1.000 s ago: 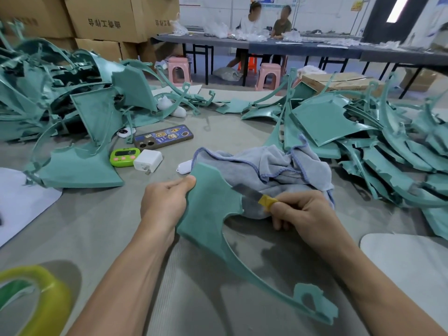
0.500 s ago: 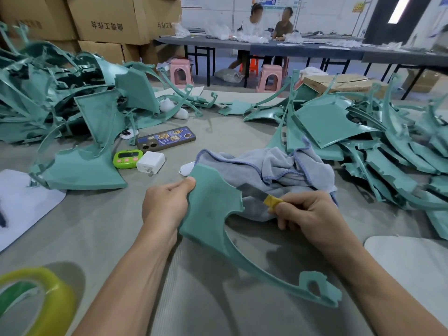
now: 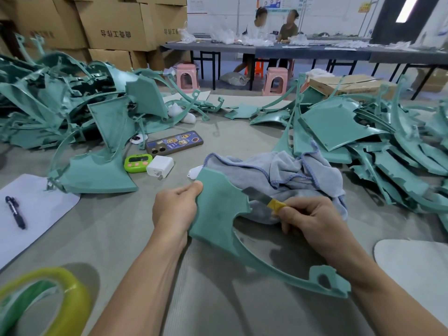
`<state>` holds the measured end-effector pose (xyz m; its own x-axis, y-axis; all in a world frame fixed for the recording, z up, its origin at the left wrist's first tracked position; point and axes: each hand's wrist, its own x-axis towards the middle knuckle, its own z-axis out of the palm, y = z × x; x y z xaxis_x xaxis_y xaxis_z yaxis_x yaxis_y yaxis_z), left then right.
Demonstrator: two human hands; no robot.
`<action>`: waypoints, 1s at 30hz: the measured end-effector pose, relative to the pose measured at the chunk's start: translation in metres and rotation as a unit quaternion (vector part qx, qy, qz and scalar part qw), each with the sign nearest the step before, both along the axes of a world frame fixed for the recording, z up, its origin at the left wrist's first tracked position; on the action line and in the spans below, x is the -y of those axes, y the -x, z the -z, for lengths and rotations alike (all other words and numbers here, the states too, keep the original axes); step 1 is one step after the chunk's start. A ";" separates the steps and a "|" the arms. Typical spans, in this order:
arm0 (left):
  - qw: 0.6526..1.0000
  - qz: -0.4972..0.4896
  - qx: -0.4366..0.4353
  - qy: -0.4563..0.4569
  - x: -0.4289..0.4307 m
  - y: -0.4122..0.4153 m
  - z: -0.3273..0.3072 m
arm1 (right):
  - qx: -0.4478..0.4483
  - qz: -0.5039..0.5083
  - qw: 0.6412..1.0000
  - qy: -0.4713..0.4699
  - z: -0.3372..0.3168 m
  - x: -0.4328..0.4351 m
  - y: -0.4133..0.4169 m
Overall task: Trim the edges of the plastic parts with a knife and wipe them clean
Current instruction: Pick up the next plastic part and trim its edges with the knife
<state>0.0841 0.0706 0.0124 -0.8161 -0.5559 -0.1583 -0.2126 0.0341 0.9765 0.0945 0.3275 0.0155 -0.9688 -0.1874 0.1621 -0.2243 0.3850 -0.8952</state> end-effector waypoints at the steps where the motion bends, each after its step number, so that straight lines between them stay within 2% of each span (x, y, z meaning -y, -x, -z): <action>1: 1.000 0.001 0.000 -0.002 0.000 0.000 0.000 | 0.002 -0.017 1.000 -0.010 0.000 0.001 -0.001; 4: 1.000 -0.008 0.005 0.009 0.001 0.001 0.000 | -0.023 0.012 0.999 -0.039 0.002 0.001 -0.001; 7: 1.000 -0.010 0.006 0.013 0.001 0.001 0.000 | -0.007 -0.006 1.000 0.023 -0.001 0.001 -0.002; 9: 1.000 -0.004 0.005 0.006 0.000 0.002 0.000 | -0.009 -0.012 1.000 -0.012 -0.001 0.002 -0.003; 11: 1.000 -0.004 0.003 0.001 0.000 0.003 0.000 | -0.029 0.040 0.998 -0.046 0.001 0.002 -0.002; 13: 1.000 -0.015 -0.002 -0.009 0.001 0.003 0.001 | -0.031 0.077 0.997 -0.011 -0.002 0.002 -0.001; 16: 0.998 -0.067 -0.012 -0.002 0.003 0.004 0.001 | 0.029 0.045 0.993 0.101 -0.007 0.001 -0.004; 18: 0.994 -0.110 -0.023 -0.010 0.003 0.003 0.001 | 0.113 -0.018 0.967 0.226 -0.008 0.002 -0.009; 20: 0.990 -0.127 -0.038 -0.044 0.002 0.004 0.001 | 0.206 -0.068 0.914 0.342 -0.010 0.001 -0.013; 22: 0.988 -0.120 -0.052 -0.084 -0.002 0.004 -0.001 | 0.256 -0.089 0.864 0.425 -0.015 0.000 -0.012; 25: 0.985 -0.063 -0.072 -0.143 -0.007 0.003 -0.003 | 0.265 -0.072 0.819 0.505 -0.022 -0.001 -0.008; 30: 0.961 0.116 -0.125 -0.216 -0.007 -0.004 -0.011 | 0.248 0.028 0.787 0.565 -0.028 -0.018 0.002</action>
<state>0.0883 0.0773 0.0234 -0.9526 -0.2811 -0.1162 -0.0045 -0.3690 0.9294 0.0921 0.3452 0.0437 -0.9668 -0.1498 -0.2072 0.2501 -0.7218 -0.6453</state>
